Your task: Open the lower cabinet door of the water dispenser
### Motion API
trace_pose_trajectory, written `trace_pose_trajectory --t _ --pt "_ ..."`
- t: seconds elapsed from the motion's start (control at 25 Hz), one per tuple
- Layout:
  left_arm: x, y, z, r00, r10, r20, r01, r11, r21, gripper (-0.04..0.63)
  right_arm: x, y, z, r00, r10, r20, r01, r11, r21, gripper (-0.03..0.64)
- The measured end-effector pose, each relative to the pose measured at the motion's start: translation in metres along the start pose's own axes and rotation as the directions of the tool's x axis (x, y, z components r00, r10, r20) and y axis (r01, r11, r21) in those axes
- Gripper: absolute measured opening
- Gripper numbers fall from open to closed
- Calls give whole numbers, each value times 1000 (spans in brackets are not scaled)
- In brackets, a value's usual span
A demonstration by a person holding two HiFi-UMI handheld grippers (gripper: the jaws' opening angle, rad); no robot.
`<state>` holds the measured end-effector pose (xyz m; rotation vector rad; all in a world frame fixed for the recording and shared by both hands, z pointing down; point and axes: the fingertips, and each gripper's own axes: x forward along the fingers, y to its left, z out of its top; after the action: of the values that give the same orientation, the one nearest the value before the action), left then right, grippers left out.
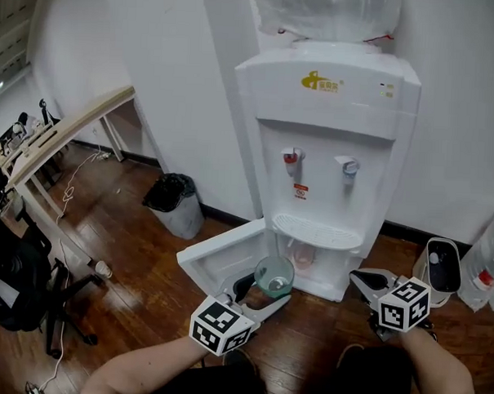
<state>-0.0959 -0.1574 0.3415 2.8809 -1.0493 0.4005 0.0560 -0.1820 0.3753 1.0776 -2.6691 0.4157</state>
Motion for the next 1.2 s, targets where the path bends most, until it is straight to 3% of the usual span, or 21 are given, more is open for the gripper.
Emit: trace_pose_trajectory --t 0.36,0.76,0.96,1.08,1.2 --pt "-44 -18 45 999 20 42 -20 1000 -3 331 -13 44 57 997 72 20 -73 997 18 2" --pt "-56 -28 87 986 93 138 -73 987 -146 331 -21 81 119 985 129 116 -138 987 78 2" --pt "-59 -20 84 982 143 125 -126 982 -138 330 -23 82 103 987 91 129 -86 995 -50 2" --pt "-50 -23 75 987 123 101 -112 988 -109 331 -20 86 88 990 113 78 -99 980 -170 2" --pt "-43 -32 71 992 90 86 -83 993 -80 331 -24 88 88 987 128 95 -109 976 -189 2"
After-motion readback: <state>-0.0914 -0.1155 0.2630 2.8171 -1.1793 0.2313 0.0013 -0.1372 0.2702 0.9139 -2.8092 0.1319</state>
